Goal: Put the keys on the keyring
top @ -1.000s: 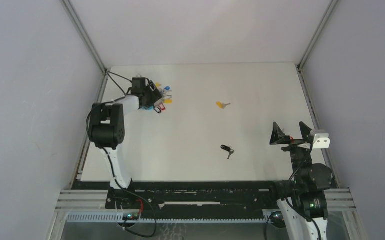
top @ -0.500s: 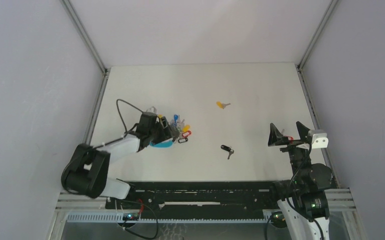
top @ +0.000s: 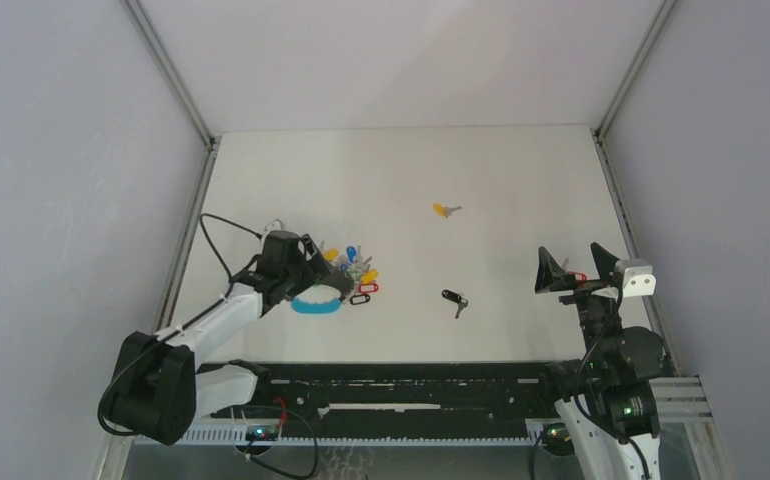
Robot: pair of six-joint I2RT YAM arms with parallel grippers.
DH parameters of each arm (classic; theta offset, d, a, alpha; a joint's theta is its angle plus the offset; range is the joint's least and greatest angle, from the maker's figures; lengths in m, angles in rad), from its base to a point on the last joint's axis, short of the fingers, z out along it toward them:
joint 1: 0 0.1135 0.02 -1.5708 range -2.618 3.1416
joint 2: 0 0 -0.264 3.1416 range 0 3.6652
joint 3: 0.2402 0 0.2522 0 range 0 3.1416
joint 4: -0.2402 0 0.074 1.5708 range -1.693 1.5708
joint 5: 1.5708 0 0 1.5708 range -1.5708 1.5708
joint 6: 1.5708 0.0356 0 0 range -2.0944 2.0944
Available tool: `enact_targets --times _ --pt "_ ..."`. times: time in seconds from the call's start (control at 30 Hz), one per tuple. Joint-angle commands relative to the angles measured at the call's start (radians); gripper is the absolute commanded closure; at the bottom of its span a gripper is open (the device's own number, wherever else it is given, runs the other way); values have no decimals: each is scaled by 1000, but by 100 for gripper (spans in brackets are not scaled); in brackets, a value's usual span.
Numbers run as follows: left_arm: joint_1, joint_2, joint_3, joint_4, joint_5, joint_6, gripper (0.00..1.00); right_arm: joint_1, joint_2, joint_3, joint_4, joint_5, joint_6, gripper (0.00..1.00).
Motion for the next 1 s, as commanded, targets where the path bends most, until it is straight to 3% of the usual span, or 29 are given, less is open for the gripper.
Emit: enact_targets --times 0.0,0.23,0.37,0.57,0.73,0.83,0.97 --pt "2 68 121 23 -23 -152 14 6 -94 14 9 3 -1 0" --pt "3 287 200 -52 -50 -250 13 8 -94 15 2 11 -1 0" --pt "-3 365 217 -29 -21 -223 14 10 -94 15 1 18 -2 0" --pt "-34 534 390 -79 -52 37 16 12 -94 14 7 20 -2 0" --pt "-146 665 582 -103 45 295 18 13 -92 12 6 25 -4 0" --pt "-238 660 623 -102 59 412 17 13 -93 13 4 25 -4 0" --pt "-248 562 606 -130 -22 377 16 15 -92 12 3 23 -4 0"
